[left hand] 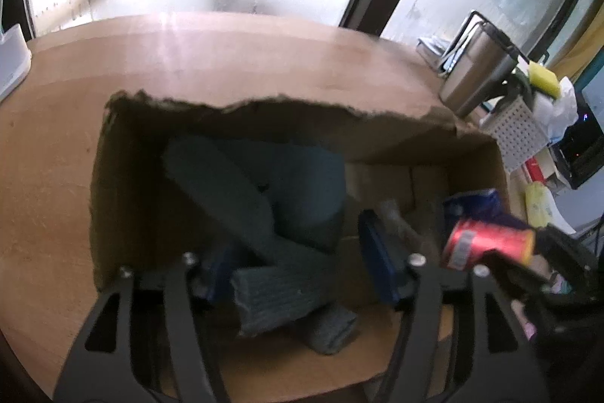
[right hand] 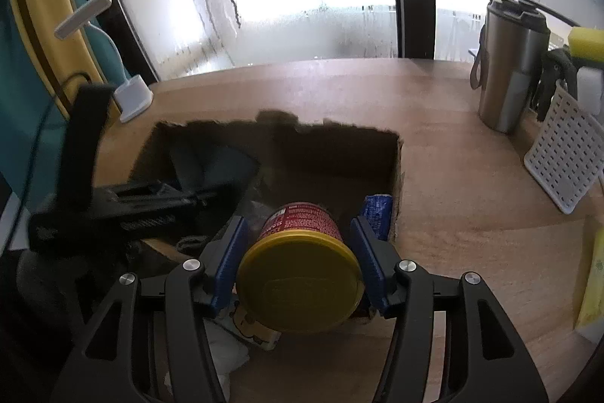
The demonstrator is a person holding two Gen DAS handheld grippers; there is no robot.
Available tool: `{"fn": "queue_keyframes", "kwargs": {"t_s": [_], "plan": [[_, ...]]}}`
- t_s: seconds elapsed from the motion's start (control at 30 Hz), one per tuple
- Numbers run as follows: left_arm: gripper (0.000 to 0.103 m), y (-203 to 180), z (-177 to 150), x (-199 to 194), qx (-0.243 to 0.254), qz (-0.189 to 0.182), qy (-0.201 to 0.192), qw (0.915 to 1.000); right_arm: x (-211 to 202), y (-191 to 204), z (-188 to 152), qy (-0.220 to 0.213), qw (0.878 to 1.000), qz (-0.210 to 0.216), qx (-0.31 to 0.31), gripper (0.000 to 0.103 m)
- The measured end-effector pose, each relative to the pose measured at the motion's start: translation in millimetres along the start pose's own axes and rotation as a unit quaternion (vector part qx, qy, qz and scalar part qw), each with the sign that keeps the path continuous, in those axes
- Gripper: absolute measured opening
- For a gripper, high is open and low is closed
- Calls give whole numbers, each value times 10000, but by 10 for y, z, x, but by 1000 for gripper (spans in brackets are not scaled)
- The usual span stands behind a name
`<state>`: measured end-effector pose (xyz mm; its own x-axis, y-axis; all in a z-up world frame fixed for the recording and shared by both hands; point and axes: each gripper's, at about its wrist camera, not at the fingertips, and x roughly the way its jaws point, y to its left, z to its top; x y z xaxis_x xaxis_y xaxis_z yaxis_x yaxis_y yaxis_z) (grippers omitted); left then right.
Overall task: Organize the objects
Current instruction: 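Lower the red can into the box with the right tool while the left tool releases the glove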
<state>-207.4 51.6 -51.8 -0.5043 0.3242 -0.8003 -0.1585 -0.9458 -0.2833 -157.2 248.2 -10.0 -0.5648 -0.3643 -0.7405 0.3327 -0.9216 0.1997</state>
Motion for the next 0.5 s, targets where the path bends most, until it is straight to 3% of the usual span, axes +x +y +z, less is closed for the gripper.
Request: {"fn": "queue_keyframes", "kwargs": {"t_s": [0.27, 0.5], "plan": [[67, -19, 18, -147, 80, -64, -107, 9999, -30, -20, 32, -115, 9999, -84, 67, 59], [67, 33, 9, -496, 198, -70, -436, 9988, -54, 33, 126, -184, 9998, -100, -11, 59]]}}
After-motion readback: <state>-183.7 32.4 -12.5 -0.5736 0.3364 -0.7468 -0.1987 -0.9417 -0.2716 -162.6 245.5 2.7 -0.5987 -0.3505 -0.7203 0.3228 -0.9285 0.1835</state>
